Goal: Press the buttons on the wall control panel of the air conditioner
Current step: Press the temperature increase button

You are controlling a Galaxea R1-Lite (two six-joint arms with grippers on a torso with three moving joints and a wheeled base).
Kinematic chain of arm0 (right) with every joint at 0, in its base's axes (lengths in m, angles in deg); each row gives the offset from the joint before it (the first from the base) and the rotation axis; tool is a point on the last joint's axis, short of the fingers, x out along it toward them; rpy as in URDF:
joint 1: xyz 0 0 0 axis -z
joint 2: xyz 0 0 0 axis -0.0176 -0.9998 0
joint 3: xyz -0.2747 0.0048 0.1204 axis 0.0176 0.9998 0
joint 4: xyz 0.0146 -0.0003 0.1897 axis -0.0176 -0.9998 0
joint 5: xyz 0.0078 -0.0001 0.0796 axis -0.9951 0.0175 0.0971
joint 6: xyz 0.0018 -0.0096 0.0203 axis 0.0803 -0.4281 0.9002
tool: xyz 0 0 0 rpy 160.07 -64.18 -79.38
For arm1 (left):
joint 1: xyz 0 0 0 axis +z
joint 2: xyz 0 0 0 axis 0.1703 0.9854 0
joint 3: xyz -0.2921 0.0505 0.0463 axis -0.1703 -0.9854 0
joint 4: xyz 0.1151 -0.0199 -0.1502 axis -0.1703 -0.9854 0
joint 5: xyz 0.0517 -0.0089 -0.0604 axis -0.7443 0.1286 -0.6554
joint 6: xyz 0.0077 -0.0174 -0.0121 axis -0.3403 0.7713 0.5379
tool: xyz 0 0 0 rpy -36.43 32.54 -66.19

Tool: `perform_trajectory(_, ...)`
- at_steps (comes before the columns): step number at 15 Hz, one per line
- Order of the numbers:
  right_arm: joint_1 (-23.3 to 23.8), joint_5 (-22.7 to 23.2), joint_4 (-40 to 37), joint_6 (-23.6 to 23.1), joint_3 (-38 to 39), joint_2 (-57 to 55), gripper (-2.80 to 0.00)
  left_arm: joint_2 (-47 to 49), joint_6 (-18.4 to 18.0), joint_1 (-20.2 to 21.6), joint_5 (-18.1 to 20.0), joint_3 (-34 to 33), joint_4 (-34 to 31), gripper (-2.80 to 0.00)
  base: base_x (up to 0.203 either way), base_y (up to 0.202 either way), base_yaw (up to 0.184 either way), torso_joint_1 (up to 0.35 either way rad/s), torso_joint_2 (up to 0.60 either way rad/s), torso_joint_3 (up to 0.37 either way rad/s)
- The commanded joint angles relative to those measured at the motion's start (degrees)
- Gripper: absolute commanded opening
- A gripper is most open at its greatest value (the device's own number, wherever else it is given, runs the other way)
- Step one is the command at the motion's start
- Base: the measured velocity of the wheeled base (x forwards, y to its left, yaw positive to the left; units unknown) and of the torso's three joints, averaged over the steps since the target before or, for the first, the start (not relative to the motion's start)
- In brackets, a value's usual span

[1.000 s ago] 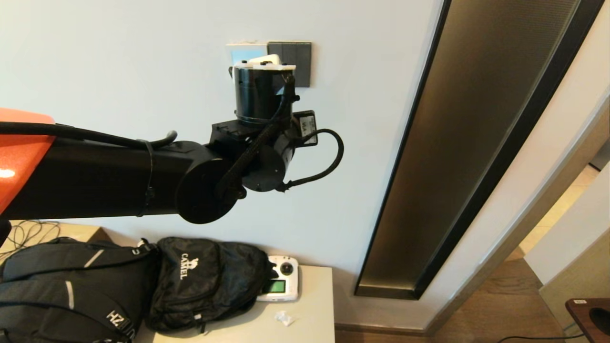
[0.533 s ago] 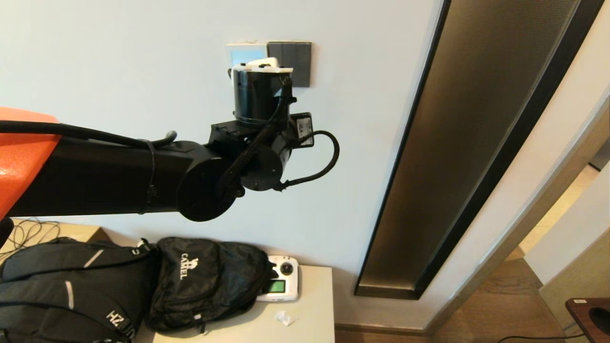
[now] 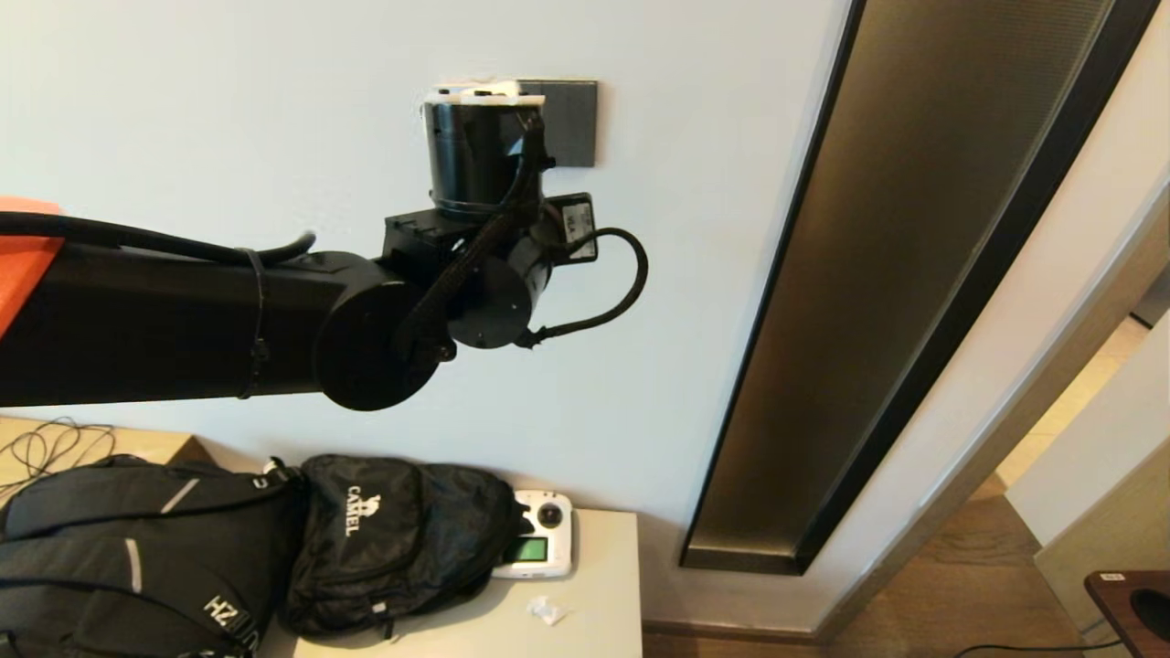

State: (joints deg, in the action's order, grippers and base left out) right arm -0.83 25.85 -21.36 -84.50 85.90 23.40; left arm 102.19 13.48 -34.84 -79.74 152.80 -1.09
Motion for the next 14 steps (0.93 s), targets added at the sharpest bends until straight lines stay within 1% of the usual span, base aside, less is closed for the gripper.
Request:
perform_trajectory(1,0.1,0.0,0.0,0.0,0.1,0.0,-2.8,0.2,-1.0,0.0,0.1,1.4,0.3,-2.8,0.0,0.0,0.0,0.0,0.0,0.0)
perform_trajectory(3,0.1,0.0,0.0,0.0,0.1,0.0,-2.8,1.0,-2.1,-0.1,1.4,4.6,0.3,-2.8,0.0,0.0,0.0,0.0,0.0,0.0)
perform_trajectory(6,0.1,0.0,0.0,0.0,0.1,0.0,-2.8,4.5,-2.6,0.3,3.1,9.9,-1.1,-2.8,0.0,0.0,0.0,0.0,0.0,0.0)
perform_trajectory(9,0.0,0.0,0.0,0.0,0.1,0.0,-2.8,8.6,-2.7,2.5,3.9,14.7,-1.9,-2.8,0.0,0.0,0.0,0.0,0.0,0.0)
perform_trajectory(12,0.0,0.0,0.0,0.0,0.1,0.0,-2.8,12.7,-2.8,4.8,5.0,20.2,-4.1,-2.8,0.0,0.0,0.0,0.0,0.0,0.0)
perform_trajectory(14,0.0,0.0,0.0,0.0,0.1,0.0,-2.8,14.2,-2.8,6.5,5.1,22.3,-4.6,-2.8,0.0,0.0,0.0,0.0,0.0,0.0)
